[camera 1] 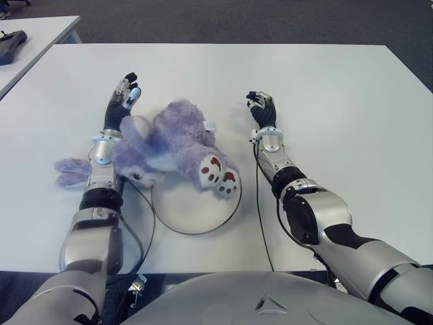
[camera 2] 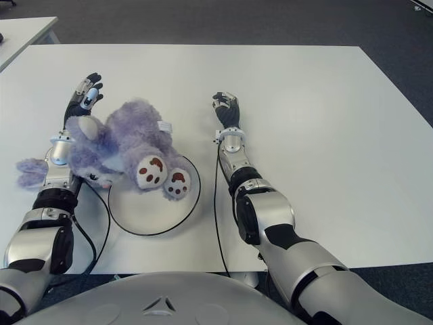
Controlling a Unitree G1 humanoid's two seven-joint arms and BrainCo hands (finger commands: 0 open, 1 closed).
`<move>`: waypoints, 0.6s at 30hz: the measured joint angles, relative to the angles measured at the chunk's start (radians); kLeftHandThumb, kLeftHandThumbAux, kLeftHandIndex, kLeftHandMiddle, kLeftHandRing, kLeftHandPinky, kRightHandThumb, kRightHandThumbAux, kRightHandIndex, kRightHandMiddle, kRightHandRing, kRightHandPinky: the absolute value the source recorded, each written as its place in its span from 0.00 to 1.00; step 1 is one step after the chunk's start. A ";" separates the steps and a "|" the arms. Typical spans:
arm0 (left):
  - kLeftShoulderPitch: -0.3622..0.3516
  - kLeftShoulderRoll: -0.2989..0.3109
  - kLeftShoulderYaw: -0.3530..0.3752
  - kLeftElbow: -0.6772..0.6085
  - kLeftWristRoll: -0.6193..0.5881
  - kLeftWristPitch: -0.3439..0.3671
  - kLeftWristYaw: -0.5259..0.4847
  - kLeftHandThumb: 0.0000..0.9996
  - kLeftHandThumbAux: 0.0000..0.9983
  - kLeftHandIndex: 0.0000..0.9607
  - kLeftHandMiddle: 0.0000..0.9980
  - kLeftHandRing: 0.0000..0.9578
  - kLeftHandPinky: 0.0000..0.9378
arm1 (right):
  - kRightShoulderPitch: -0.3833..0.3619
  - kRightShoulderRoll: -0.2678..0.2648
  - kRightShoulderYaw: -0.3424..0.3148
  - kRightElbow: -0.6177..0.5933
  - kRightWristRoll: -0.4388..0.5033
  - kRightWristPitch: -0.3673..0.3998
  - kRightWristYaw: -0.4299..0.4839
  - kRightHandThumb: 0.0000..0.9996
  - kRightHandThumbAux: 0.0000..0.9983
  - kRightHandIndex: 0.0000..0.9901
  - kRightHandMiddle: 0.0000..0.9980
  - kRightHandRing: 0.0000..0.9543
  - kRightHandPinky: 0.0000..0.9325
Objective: Put the doll into the plate.
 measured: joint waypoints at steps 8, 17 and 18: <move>-0.009 -0.017 -0.009 0.000 0.000 0.000 0.000 0.00 0.24 0.00 0.00 0.00 0.00 | 0.000 0.000 0.002 0.000 0.000 0.000 -0.001 0.70 0.74 0.40 0.24 0.21 0.22; -0.020 -0.030 -0.010 0.005 0.002 0.002 0.002 0.00 0.25 0.00 0.00 0.00 0.00 | 0.000 0.000 0.007 0.000 0.000 0.000 -0.009 0.70 0.74 0.40 0.24 0.21 0.22; -0.022 -0.031 -0.011 0.007 0.003 0.003 0.004 0.00 0.26 0.00 0.00 0.00 0.00 | 0.000 0.000 0.008 0.000 0.000 0.000 -0.010 0.70 0.74 0.40 0.24 0.21 0.21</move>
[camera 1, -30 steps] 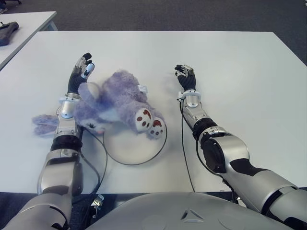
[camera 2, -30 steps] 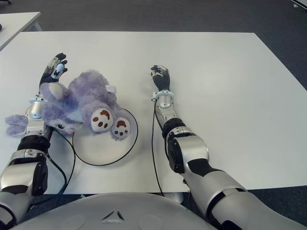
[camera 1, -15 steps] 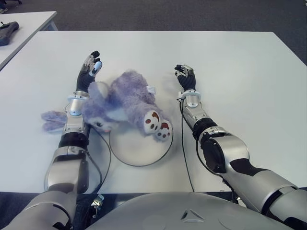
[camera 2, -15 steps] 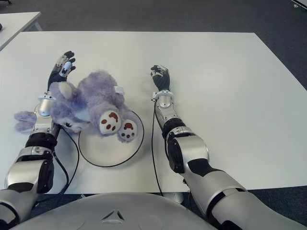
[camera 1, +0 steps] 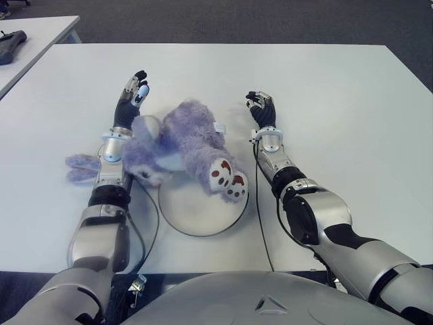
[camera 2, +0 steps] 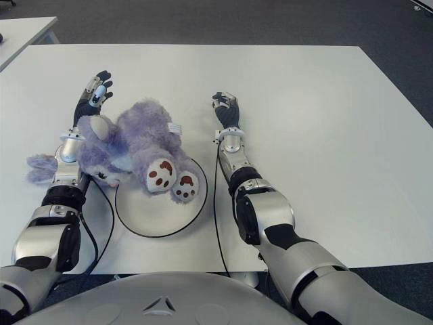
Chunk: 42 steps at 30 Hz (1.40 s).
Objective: Put the doll into the plate.
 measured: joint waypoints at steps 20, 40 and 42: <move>-0.103 -0.045 0.002 0.159 0.007 0.026 0.024 0.00 0.30 0.00 0.00 0.00 0.00 | 0.000 0.000 0.012 0.000 0.000 0.000 -0.005 0.70 0.74 0.40 0.23 0.21 0.22; -0.150 -0.060 0.024 0.262 -0.004 0.041 0.034 0.00 0.34 0.00 0.00 0.00 0.00 | 0.000 0.000 0.025 0.001 -0.001 0.002 -0.012 0.70 0.74 0.40 0.24 0.22 0.23; -0.154 -0.061 0.029 0.271 -0.005 0.042 0.035 0.00 0.34 0.00 0.00 0.00 0.00 | 0.000 0.000 0.026 0.001 -0.002 0.003 -0.014 0.70 0.74 0.40 0.24 0.22 0.23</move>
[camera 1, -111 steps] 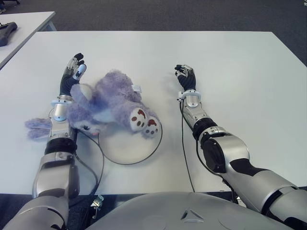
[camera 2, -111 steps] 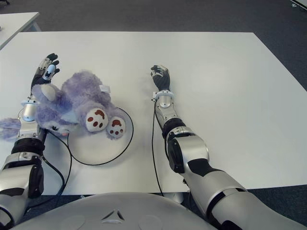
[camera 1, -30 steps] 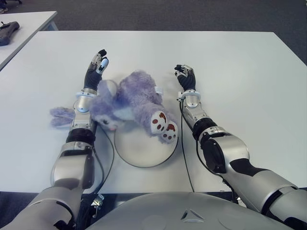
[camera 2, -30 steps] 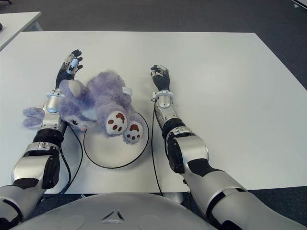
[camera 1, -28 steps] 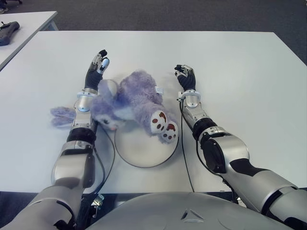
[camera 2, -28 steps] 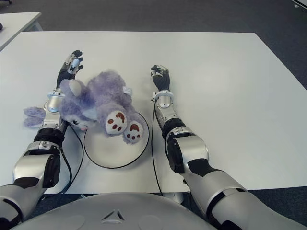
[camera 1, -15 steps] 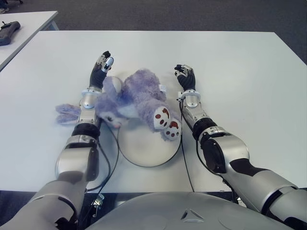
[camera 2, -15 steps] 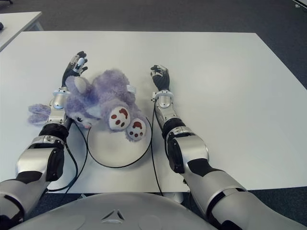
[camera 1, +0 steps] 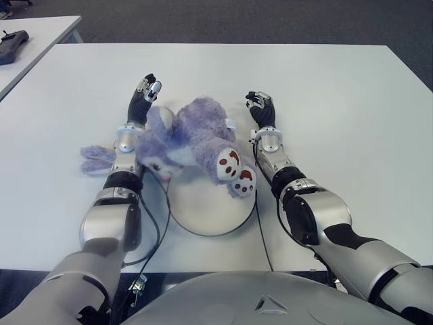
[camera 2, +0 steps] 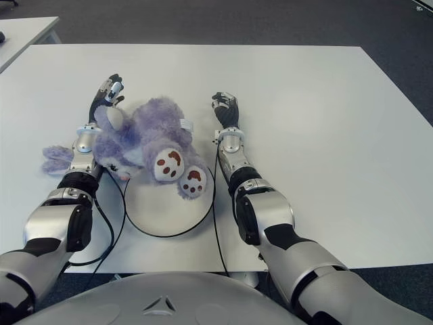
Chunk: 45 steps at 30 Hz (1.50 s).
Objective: Put the doll into the plate.
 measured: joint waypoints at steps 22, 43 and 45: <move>-0.008 -0.015 0.080 0.095 -0.060 -0.103 -0.004 0.00 0.37 0.00 0.03 0.00 0.00 | 0.000 0.000 0.008 0.001 -0.001 0.005 -0.010 0.70 0.74 0.40 0.24 0.22 0.23; 0.027 -0.035 0.107 0.106 -0.084 -0.263 0.075 0.00 0.37 0.00 0.04 0.00 0.00 | 0.001 0.000 -0.003 0.002 0.004 0.004 -0.001 0.70 0.74 0.41 0.25 0.22 0.22; 0.027 -0.035 0.108 0.109 -0.083 -0.263 0.086 0.00 0.37 0.00 0.04 0.00 0.00 | 0.001 0.000 -0.003 0.002 0.004 0.004 -0.001 0.70 0.74 0.41 0.25 0.23 0.22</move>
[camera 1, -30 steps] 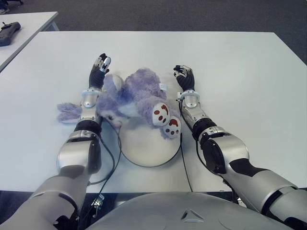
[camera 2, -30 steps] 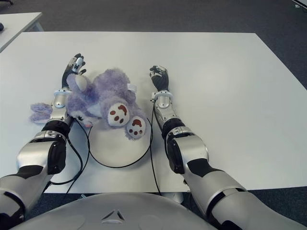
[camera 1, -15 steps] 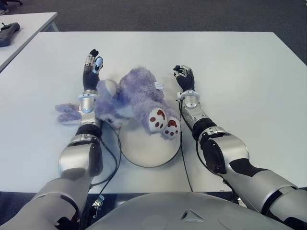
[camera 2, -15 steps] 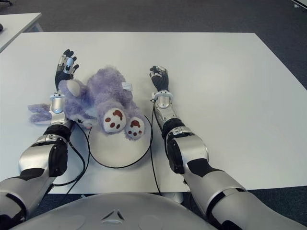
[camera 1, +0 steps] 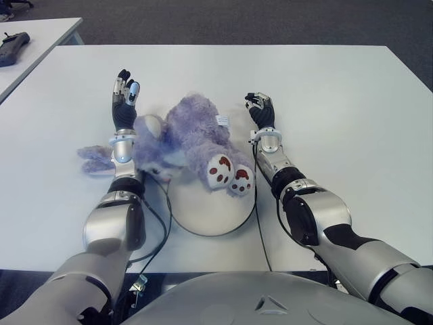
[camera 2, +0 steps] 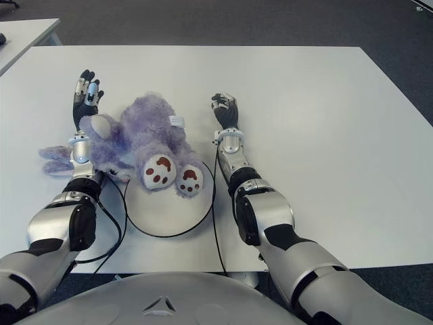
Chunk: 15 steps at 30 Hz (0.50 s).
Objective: Put the doll into the plate.
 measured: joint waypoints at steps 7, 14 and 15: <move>0.001 -0.001 0.002 0.002 0.007 -0.007 0.027 0.00 0.38 0.00 0.03 0.00 0.00 | 0.001 0.000 0.001 0.000 0.000 -0.006 0.000 0.70 0.74 0.41 0.26 0.23 0.22; 0.002 -0.002 0.003 0.001 0.012 -0.017 0.041 0.00 0.39 0.00 0.03 0.00 0.00 | 0.001 0.000 0.001 0.000 -0.001 -0.011 0.000 0.70 0.74 0.41 0.26 0.23 0.21; 0.003 -0.002 0.003 0.001 0.014 -0.018 0.042 0.00 0.39 0.00 0.03 0.00 0.00 | 0.002 0.000 0.001 0.000 -0.001 -0.012 0.000 0.70 0.74 0.41 0.26 0.23 0.21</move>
